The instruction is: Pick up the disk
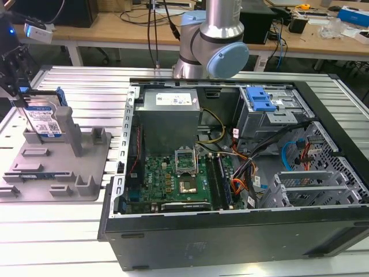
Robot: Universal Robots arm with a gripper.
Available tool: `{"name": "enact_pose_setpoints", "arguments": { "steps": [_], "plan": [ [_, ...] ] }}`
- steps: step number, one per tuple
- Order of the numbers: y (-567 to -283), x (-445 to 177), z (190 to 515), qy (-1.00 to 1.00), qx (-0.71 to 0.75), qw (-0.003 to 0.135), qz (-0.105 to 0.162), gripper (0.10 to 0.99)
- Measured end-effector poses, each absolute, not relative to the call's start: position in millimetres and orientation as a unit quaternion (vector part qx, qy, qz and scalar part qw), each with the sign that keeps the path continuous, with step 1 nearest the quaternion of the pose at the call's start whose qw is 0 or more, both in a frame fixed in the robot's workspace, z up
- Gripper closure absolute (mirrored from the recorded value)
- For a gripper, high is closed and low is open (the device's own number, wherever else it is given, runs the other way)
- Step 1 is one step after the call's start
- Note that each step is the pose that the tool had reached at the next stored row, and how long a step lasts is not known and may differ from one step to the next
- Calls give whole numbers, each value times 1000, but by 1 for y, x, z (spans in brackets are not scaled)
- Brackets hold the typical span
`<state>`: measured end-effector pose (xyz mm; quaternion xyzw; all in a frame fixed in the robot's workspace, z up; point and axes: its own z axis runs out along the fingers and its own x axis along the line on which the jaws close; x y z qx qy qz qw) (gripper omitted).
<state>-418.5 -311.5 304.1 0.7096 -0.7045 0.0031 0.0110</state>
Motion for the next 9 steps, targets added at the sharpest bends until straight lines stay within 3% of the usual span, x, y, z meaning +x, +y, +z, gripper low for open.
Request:
{"name": "enact_pose_setpoints", "arguments": {
  "steps": [9],
  "plan": [
    [-311, -419, 301, -705, 709, 11, 3, 631]
  ]
}}
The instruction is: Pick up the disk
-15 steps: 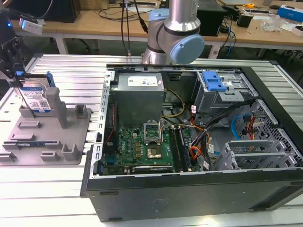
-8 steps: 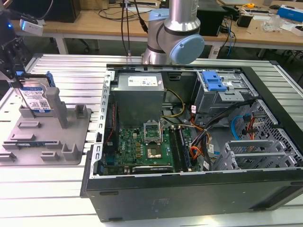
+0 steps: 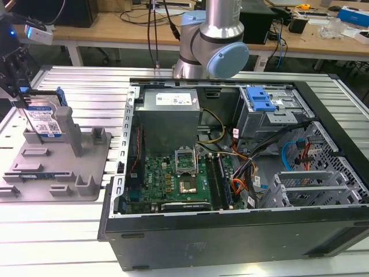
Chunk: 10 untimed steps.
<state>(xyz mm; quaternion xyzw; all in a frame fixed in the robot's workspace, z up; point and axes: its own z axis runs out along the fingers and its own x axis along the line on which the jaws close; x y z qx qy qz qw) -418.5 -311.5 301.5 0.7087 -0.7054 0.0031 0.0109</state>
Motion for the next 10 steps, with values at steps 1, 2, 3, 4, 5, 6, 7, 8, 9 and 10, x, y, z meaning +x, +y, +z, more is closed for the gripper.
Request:
{"name": "enact_pose_setpoints", "arguments": {
  "steps": [1, 2, 3, 4, 5, 6, 7, 8, 9, 10],
  "plan": [
    [-311, -419, 301, -706, 709, 11, 3, 631],
    [-311, -419, 301, -706, 709, 11, 3, 631],
    [-311, -419, 301, -706, 708, 11, 3, 631],
    [-311, -419, 300, -706, 708, 11, 3, 631],
    [-311, -419, 300, -706, 708, 11, 3, 631],
    [-312, -419, 300, -706, 708, 11, 3, 714],
    [-311, -419, 300, -706, 708, 11, 3, 714],
    [-311, -419, 299, -706, 708, 11, 3, 714],
    [-311, -419, 299, -706, 708, 11, 3, 722],
    [-311, -419, 299, -706, 708, 11, 3, 722]
  ]
}}
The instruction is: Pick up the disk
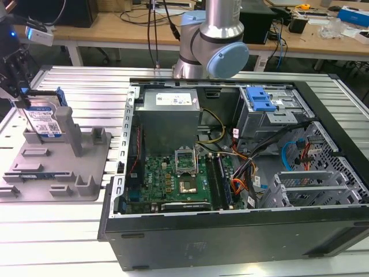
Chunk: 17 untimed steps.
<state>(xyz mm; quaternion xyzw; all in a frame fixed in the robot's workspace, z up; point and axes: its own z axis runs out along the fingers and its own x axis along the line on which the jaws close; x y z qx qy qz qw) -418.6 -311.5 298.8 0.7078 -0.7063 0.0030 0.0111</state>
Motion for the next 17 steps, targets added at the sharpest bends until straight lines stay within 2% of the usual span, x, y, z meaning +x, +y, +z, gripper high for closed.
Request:
{"name": "enact_pose_setpoints", "arguments": {
  "steps": [17],
  "plan": [
    [-312, -419, 296, -708, 707, 11, 3, 722]
  ]
}}
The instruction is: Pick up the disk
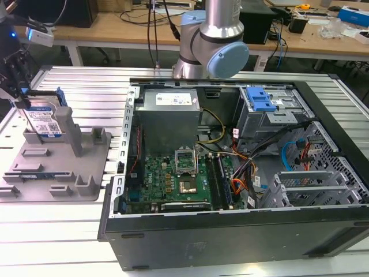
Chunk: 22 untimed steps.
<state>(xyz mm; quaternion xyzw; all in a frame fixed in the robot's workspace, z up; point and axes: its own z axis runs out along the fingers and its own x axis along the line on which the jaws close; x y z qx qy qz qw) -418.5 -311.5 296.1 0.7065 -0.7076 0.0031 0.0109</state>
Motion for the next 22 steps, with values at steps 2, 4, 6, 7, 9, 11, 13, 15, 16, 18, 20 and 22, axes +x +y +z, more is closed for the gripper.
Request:
{"name": "enact_pose_setpoints", "arguments": {
  "steps": [2, 4, 6, 7, 9, 11, 13, 15, 16, 18, 20, 22],
  "plan": [
    [-312, -419, 296, -708, 706, 11, 3, 722],
    [-311, -419, 296, -708, 706, 11, 3, 722],
    [-311, -419, 297, -708, 706, 10, 3, 722],
    [-311, -418, 298, -708, 706, 10, 4, 722],
    [-311, -418, 302, -708, 706, 11, 3, 722],
    [-312, -419, 307, -708, 706, 11, 3, 722],
    [-312, -419, 312, -708, 706, 11, 3, 722],
    [-312, -419, 317, -708, 706, 11, 3, 722],
    [-312, -418, 321, -708, 706, 11, 3, 722],
    [-312, -419, 328, -708, 706, 11, 3, 722],
    [-312, -419, 336, -708, 706, 11, 3, 722],
    [-312, -419, 346, -708, 706, 11, 3, 722]
  ]
}}
